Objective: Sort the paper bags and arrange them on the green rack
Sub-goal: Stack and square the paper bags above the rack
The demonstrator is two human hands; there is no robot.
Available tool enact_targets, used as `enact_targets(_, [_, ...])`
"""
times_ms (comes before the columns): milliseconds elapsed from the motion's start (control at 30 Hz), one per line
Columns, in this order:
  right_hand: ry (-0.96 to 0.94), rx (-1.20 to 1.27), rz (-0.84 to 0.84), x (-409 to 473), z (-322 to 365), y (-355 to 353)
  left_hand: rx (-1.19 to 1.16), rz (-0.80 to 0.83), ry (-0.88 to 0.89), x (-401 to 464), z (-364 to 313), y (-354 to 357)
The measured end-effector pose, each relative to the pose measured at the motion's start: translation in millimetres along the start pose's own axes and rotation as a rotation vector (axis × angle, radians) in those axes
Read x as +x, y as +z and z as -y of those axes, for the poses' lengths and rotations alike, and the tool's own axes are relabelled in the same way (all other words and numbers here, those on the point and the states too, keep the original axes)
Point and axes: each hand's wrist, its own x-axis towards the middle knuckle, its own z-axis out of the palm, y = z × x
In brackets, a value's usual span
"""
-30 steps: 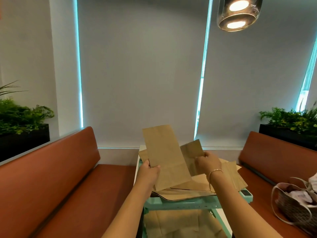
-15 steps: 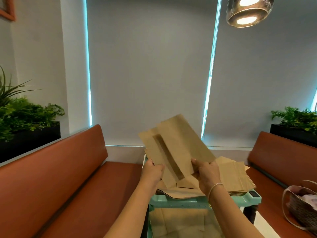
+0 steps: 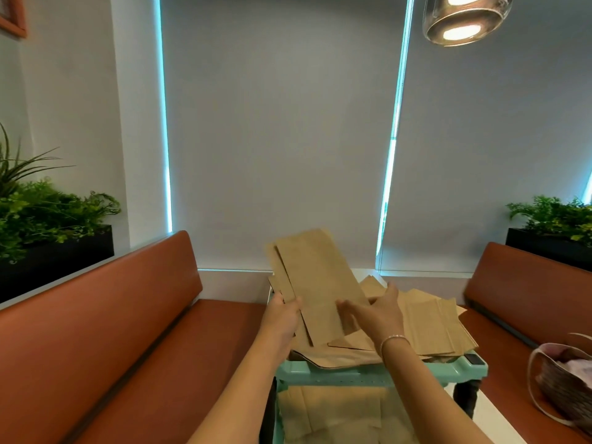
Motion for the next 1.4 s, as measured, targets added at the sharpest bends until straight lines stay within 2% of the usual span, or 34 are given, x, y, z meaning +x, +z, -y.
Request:
enact_targets(167, [-0.033, -0.111, 0.218, -3, 8, 5, -0.036, 0.034, 0.003, -3, -2, 0])
enact_targets(300, [-0.153, -0.178, 0.316, -7, 7, 14, 0.009, 0.044, 0.014, -6, -4, -1])
enact_targets(400, [-0.171, -0.198, 0.365, -7, 10, 10, 0.023, 0.032, 0.018, -6, -3, -1])
enact_targets(533, [-0.203, -0.316, 0.282, 10, 16, -14, 0.05, 0.019, 0.018, -3, -1, -1])
enact_targets(600, [-0.198, -0.543, 0.226, 30, 12, -33, 0.041, 0.019, 0.007, -4, -3, -1])
enact_targets(733, [-0.053, -1.106, 0.333, 58, -8, -57, 0.057, 0.02, -0.017, -4, -2, -1])
enact_targets(833, [-0.033, -1.301, 0.345, 59, -11, -63, 0.072, 0.021, -0.022, -2, -1, 0])
enact_targets(1133, [0.038, -1.496, 0.35, 58, 1, -71, 0.055, 0.028, -0.01, -5, -3, -1])
enact_targets(1400, [-0.048, -1.559, 0.308, 60, 3, -70, 0.085, 0.052, -0.019, -5, -3, -1])
